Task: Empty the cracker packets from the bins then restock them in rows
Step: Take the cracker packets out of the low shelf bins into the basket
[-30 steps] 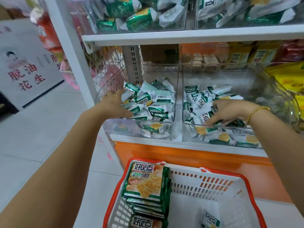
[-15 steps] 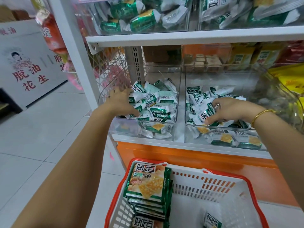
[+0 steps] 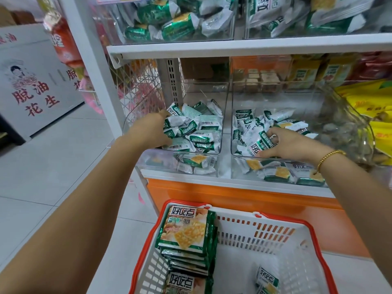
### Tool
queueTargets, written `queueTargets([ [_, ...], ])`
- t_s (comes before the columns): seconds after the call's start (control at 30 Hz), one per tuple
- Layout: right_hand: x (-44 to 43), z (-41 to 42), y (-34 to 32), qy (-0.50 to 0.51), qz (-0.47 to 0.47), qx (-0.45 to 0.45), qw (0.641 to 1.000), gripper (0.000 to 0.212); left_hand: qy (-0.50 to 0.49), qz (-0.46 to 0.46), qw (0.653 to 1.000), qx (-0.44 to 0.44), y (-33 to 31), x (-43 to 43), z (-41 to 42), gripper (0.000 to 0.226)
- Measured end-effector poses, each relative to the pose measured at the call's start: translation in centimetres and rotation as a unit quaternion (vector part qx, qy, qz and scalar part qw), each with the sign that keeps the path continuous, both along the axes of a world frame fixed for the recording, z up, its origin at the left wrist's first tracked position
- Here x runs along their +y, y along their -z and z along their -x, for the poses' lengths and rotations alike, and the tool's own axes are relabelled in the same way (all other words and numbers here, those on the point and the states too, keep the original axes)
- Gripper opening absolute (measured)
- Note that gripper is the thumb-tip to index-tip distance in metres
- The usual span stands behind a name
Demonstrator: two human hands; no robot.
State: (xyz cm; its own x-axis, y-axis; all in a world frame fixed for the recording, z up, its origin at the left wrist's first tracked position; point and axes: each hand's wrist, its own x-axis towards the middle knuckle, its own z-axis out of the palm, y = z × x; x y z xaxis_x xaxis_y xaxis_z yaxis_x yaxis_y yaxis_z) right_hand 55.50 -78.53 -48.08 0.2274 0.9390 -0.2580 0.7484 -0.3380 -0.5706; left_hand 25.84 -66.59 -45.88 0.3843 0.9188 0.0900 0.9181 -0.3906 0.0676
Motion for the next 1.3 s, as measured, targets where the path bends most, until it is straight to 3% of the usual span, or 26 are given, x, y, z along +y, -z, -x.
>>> queueTargets([
  [0.13, -1.6, 0.2, -0.5, 0.058, -0.093, 0.066, 0.992, 0.078, 0.003, -0.015, 1.0, -0.014, -2.3, -1.7, 0.1, 0.074],
  [0.23, -3.7, 0.4, -1.4, 0.088, -0.22, 0.154, 0.959, 0.068, 0.048, -0.032, 0.995, -0.085, -4.8, -4.3, -0.3, 0.063],
  [0.33, -7.2, 0.8, -2.8, 0.052, -0.272, 0.248, 0.928, 0.076, 0.133, -0.026, 0.98, -0.148, -7.3, -8.8, -1.3, 0.06],
  [0.4, -9.5, 1.0, -3.0, 0.009, -0.239, 0.274, 0.932, 0.063, 0.191, 0.044, 0.969, -0.153, -7.0, -11.6, -2.5, 0.055],
  [0.47, -10.9, 1.4, -1.6, -0.025, -0.16, 0.242, 0.957, 0.051, 0.225, 0.165, 0.951, -0.136, -4.0, -13.3, -4.2, 0.046],
  [0.53, -11.7, 1.2, 1.6, -0.042, -0.056, 0.157, 0.985, 0.066, 0.227, 0.275, 0.929, -0.1, 1.2, -14.2, -6.0, 0.051],
  [0.57, -12.0, 0.9, 3.8, -0.051, 0.001, 0.108, 0.993, 0.072, 0.212, 0.321, 0.92, -0.07, 3.9, -14.6, -6.7, 0.056],
  [0.63, -12.9, 0.9, 8.4, -0.081, 0.102, 0.033, 0.991, 0.065, 0.142, 0.4, 0.905, -0.022, 9.8, -15.6, -7.4, 0.061],
  [0.73, -14.0, 1.8, 15.4, -0.101, 0.216, 0.016, 0.971, 0.065, 0.04, 0.489, 0.87, -0.04, 17.9, -17.8, -8.0, 0.087],
  [0.8, -14.7, 2.7, 19.5, -0.077, 0.254, 0.037, 0.963, 0.075, -0.013, 0.524, 0.848, -0.077, 22.1, -19.7, -8.8, 0.092],
  [0.87, -15.4, 3.7, 23.1, -0.057, 0.266, 0.025, 0.962, 0.071, -0.066, 0.538, 0.832, -0.12, 25.9, -21.1, -9.4, 0.088],
  [0.93, -16.0, 4.5, 26.1, -0.043, 0.269, -0.002, 0.962, 0.058, -0.108, 0.527, 0.832, -0.137, 29.2, -21.9, -9.5, 0.084],
  [1.03, -16.7, 5.4, 29.7, -0.034, 0.295, -0.01, 0.955, 0.059, -0.136, 0.506, 0.845, -0.104, 32.7, -22.4, -9.1, 0.079],
  [1.3, -16.9, 5.7, 33.0, -0.065, 0.332, -0.042, 0.94, 0.052, -0.159, 0.519, 0.826, -0.155, 35.2, -22.2, -9.0, 0.067],
])
